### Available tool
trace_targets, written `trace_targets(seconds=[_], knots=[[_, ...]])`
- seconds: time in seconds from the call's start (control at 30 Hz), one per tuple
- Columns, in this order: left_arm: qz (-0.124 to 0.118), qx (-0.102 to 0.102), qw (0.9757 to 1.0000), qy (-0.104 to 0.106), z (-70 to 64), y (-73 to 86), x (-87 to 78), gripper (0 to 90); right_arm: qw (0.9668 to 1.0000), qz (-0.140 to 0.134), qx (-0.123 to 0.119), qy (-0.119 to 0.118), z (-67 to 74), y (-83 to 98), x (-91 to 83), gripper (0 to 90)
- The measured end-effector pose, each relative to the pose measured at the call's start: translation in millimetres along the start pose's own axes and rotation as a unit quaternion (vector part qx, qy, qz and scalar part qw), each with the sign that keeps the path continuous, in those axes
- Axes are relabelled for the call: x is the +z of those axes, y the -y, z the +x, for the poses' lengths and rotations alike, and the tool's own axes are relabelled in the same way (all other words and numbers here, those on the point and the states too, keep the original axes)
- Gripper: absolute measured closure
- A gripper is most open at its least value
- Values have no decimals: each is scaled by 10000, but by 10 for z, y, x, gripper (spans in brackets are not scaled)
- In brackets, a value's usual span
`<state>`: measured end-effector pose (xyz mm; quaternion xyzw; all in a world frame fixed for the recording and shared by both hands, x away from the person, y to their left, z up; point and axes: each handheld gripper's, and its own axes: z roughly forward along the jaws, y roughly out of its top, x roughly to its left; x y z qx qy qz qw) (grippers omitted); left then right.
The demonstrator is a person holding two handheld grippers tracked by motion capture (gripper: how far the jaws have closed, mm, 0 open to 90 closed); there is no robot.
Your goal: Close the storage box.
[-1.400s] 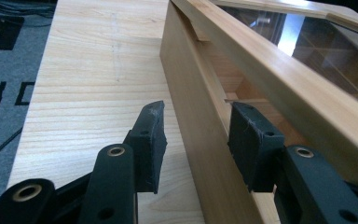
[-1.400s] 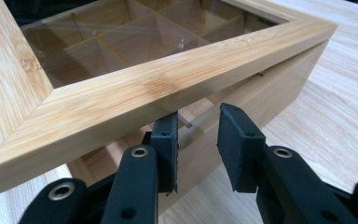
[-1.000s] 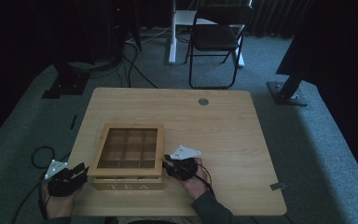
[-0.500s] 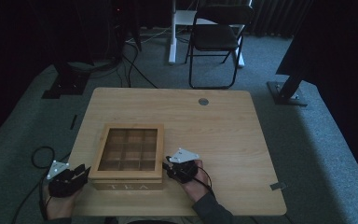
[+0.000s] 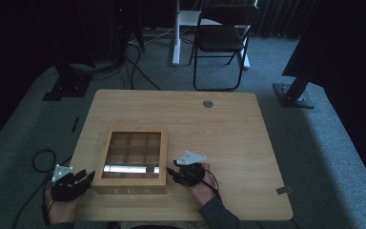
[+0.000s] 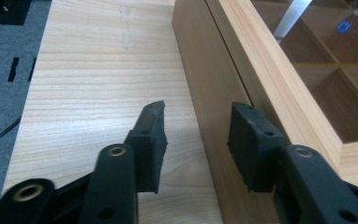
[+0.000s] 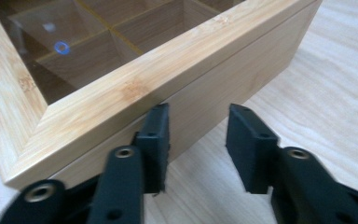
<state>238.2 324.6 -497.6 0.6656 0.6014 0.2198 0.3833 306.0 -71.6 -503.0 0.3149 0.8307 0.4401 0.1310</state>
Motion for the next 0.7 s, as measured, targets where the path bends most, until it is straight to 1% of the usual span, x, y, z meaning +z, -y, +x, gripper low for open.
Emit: trace_targets(seconds=[0.03,0.1,0.23,0.37,0.5,0.63,0.7], knots=[[-25,4,10000,-13,0,-3,-7,558,10000,-9,31,-18,-16,8,-8,573],[-66,-15,10000,-18,3,-8,-20,557,10000,-8,-12,65,-35,9,-32,566],[-149,-18,9999,-30,0,-16,-39,556,9998,-69,31,160,-103,10,-100,555],[-142,-9,9999,-40,-2,-12,-27,546,9996,-59,108,237,-180,39,-157,532],[-157,-26,9999,-27,-6,-10,-20,545,9992,2,158,379,-267,87,-197,502],[-156,-46,9999,-42,-4,-12,-9,544,9980,16,339,532,-366,129,-236,480],[-151,-48,9999,-46,-1,-13,-4,543,9974,61,378,615,-402,151,-243,458]])
